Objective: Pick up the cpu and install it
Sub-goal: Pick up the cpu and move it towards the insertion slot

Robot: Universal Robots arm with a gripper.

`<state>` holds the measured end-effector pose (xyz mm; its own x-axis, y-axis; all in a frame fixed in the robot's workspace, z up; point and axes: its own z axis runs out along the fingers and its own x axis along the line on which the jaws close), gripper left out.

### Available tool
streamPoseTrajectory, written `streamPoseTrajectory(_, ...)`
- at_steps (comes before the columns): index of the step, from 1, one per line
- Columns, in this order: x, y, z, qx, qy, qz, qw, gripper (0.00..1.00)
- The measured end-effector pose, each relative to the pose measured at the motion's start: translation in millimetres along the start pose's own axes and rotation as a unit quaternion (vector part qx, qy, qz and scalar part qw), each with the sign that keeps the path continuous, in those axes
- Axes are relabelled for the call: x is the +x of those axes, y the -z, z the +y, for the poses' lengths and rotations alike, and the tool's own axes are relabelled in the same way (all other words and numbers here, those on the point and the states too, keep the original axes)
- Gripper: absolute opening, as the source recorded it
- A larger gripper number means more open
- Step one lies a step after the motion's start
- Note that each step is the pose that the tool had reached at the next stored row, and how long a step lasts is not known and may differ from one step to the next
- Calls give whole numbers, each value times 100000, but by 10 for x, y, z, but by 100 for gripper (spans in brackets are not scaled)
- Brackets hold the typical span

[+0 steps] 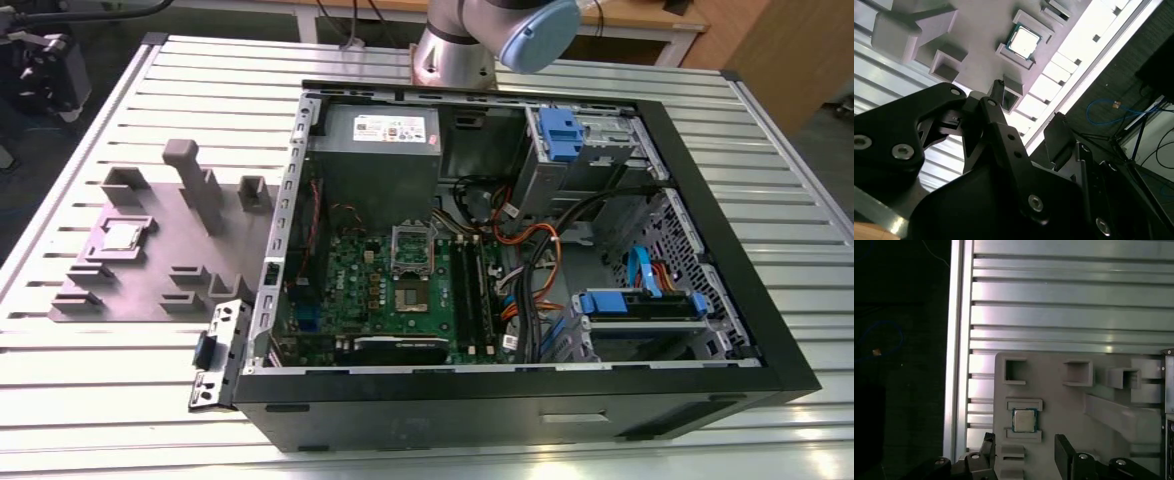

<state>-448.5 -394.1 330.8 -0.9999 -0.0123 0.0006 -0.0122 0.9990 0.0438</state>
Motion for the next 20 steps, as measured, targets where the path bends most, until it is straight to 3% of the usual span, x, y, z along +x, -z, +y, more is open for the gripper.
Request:
streamPoseTrajectory(4, 0, -39, -11, -2, 39, 9, 100000, 59)
streamPoseTrajectory(20, 0, -64, -13, -1, 38, 13, 100000, 59)
